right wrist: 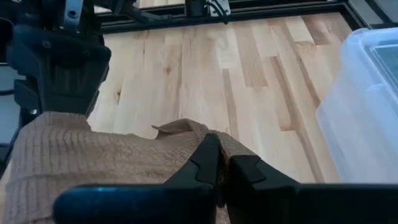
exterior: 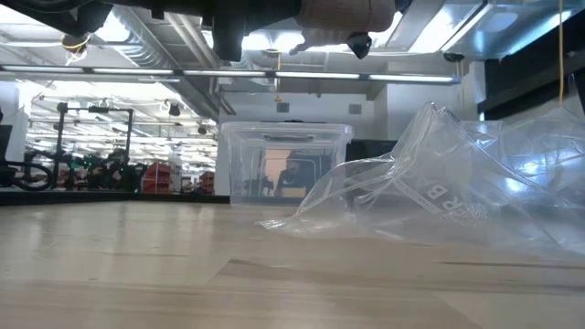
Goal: Roll bandage
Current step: Roll the brown bandage
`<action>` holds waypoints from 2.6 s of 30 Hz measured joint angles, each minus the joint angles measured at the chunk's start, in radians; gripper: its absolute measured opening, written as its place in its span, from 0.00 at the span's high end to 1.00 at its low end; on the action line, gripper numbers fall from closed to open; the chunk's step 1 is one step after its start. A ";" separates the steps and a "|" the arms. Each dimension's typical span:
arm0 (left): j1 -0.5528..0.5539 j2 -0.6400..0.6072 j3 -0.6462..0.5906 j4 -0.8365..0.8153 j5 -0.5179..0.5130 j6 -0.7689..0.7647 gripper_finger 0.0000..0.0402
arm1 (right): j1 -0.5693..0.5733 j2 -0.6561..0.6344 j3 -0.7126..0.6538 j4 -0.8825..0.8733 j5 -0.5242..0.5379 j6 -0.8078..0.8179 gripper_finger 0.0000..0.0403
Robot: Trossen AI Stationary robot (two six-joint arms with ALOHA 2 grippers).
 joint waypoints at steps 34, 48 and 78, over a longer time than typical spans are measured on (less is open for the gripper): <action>0.017 -0.001 0.000 -0.063 0.011 -0.128 0.95 | -0.002 0.071 -0.002 -0.091 -0.010 0.060 0.39; 0.019 -0.001 0.000 -0.089 0.009 -0.138 0.95 | -0.002 0.071 -0.002 -0.098 -0.034 0.094 0.39; 0.047 -0.002 0.000 -0.257 0.014 -0.425 0.95 | -0.002 0.078 0.119 -0.284 0.044 0.039 0.39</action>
